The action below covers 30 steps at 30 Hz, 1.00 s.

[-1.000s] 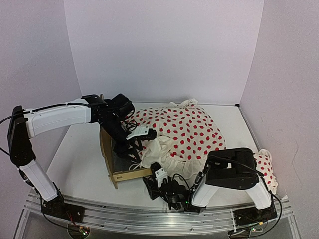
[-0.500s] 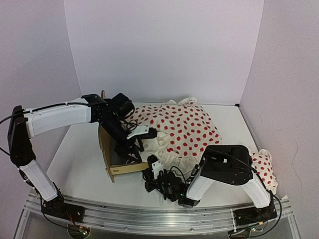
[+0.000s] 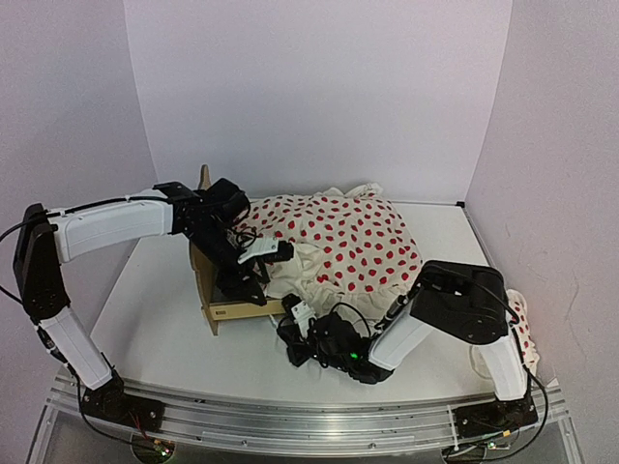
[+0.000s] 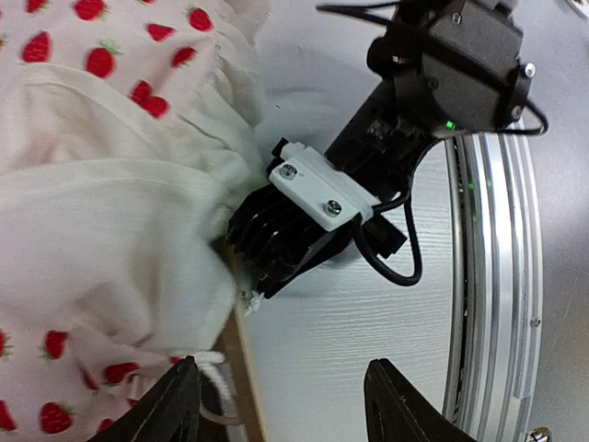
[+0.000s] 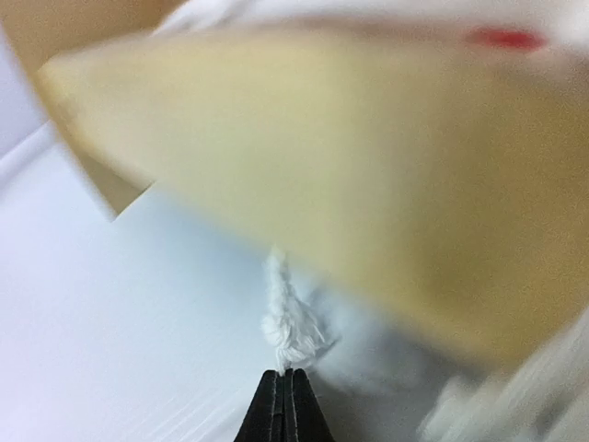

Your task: Set up the pet bed

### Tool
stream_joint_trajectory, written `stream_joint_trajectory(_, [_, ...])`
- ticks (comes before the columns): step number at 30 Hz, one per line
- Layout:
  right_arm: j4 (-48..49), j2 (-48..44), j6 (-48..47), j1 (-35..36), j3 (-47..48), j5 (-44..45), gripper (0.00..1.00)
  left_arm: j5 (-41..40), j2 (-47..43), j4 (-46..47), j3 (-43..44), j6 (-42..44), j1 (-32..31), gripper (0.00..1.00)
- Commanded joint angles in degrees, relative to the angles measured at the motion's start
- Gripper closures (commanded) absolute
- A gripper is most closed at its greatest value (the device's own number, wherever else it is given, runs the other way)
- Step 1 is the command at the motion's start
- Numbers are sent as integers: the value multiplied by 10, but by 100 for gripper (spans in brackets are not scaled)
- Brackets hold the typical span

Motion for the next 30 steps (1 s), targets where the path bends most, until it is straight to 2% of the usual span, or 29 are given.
stream_joint_trajectory(1, [-82, -73, -30, 58, -35, -58, 100, -19, -21, 16, -48, 29, -24, 38])
stream_joint_trajectory(5, [-155, -122, -68, 97, -41, -73, 100, -37, -17, 40, -48, 23, -24, 40])
stream_joint_trajectory(10, [-234, -189, -93, 116, -40, -138, 100, -30, -7, 44, -8, -3, -16, 39])
stream_joint_trajectory(14, [-288, -218, -101, 120, -20, -214, 100, -46, 5, 77, 19, -45, -11, 30])
stream_joint_trajectory(16, [-309, -222, -107, 121, -2, -235, 100, -56, 13, 99, 30, -67, -11, 22])
stream_joint_trajectory(20, [-311, -221, -120, 120, 5, -237, 100, -81, 36, 133, 56, -96, -11, 19])
stream_joint_trajectory(25, [-310, -222, -120, 120, 5, -229, 100, -112, 65, 158, 72, -110, -11, 19])
stream_joint_trajectory(30, [-309, -230, -124, 120, 2, -222, 100, -168, 70, 180, 53, -94, -11, 26])
